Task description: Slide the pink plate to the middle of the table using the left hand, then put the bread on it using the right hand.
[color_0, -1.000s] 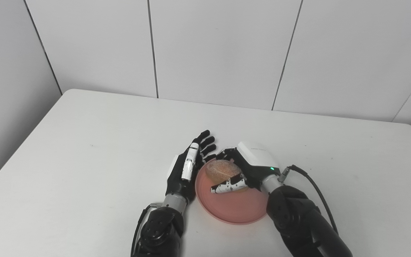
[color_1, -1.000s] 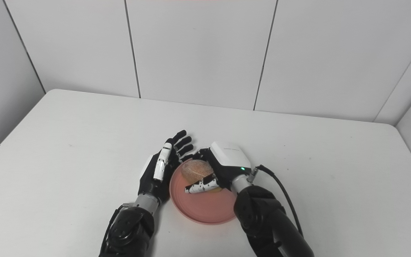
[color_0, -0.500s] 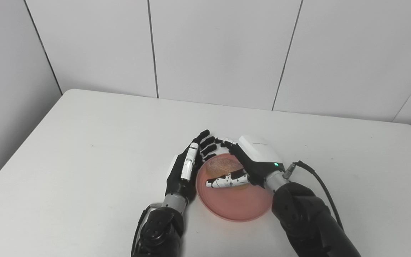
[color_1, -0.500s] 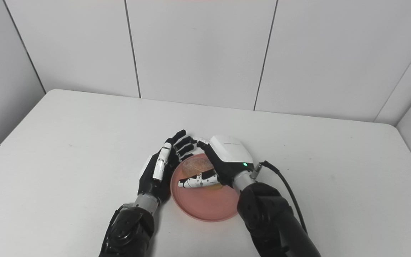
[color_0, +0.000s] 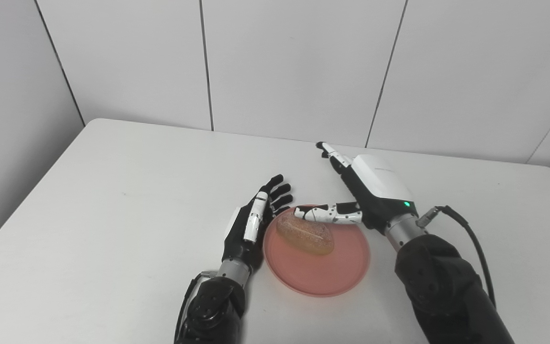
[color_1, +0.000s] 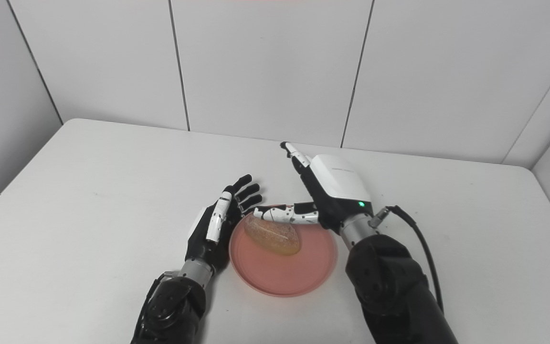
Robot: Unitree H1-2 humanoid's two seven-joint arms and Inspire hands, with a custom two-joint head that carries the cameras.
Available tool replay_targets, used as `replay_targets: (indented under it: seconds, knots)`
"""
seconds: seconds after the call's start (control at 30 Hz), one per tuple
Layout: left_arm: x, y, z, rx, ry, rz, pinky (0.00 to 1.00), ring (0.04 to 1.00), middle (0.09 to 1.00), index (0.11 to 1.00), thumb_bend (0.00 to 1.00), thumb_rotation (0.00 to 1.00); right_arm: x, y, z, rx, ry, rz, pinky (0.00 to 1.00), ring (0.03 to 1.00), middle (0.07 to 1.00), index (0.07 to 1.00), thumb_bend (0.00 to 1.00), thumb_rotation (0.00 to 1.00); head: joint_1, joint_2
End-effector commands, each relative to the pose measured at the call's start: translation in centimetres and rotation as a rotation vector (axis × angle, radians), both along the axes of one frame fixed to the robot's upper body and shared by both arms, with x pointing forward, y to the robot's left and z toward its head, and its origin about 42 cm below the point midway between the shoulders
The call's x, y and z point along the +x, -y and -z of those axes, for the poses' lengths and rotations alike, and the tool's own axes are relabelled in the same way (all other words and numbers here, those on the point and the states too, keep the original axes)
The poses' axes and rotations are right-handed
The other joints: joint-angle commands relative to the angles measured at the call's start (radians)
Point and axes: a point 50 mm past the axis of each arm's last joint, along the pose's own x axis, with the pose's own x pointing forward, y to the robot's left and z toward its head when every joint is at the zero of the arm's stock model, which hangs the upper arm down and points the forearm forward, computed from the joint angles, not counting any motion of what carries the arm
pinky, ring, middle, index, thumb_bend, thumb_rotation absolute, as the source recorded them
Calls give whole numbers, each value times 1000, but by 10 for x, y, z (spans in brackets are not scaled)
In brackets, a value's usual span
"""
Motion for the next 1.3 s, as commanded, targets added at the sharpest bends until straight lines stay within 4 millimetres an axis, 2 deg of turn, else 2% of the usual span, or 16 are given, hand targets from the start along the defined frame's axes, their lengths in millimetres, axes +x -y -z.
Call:
replay_targets:
  seconds: [0.0,0.07,0.13,0.27,0.37,0.53,0.67,0.77,0.9,0.97,1.07,1.27]
  knots:
    - [-11,-8,28,9,-114,-15,847,857,868,861,345,1000,-7,8,-6,115,68,15,783,881,933,979,954,881,-5,-3]
    - [-11,-9,27,7,-116,-16,853,862,874,866,346,1000,-10,17,4,210,59,41,828,922,965,992,874,974,-10,-5]
    - [-12,-10,27,4,-120,-18,855,864,876,867,345,1000,-14,25,15,292,47,67,867,949,980,990,828,996,-16,-8]
    - [-13,-13,28,6,-113,-16,862,871,882,873,346,1000,-20,39,41,427,20,136,846,932,959,971,794,1000,-24,-16]
    - [-14,-15,28,8,-103,-15,871,881,893,883,350,1000,-24,45,55,503,3,156,876,927,951,976,750,1000,-28,-19]
    - [-16,-17,25,18,-86,-23,878,888,898,888,349,1000,-32,52,76,645,-37,166,888,932,954,969,768,1000,-36,-25]
    - [-18,-18,24,44,-69,-31,883,894,903,896,348,1000,-38,54,88,710,-71,162,919,933,957,975,768,1000,-38,-28]
    - [-19,-20,23,53,-63,-27,895,903,910,902,359,1000,-40,54,99,779,-113,150,902,948,965,974,716,1000,-40,-33]
    - [-23,-23,24,65,-45,-30,910,914,918,909,361,990,-42,53,115,886,-141,130,865,940,961,959,532,1000,-38,-37]
    - [-25,-24,24,67,-38,-31,925,925,928,918,359,978,-43,51,120,929,-149,121,902,937,958,955,451,1000,-38,-37]
    - [-27,-28,25,81,-24,-31,940,932,936,925,363,974,-46,48,127,980,-168,100,941,943,962,958,413,1000,-40,-41]
    - [-29,-36,32,86,-14,-44,971,949,952,938,359,948,-47,42,136,988,-191,73,931,939,960,956,329,1000,-46,-53]
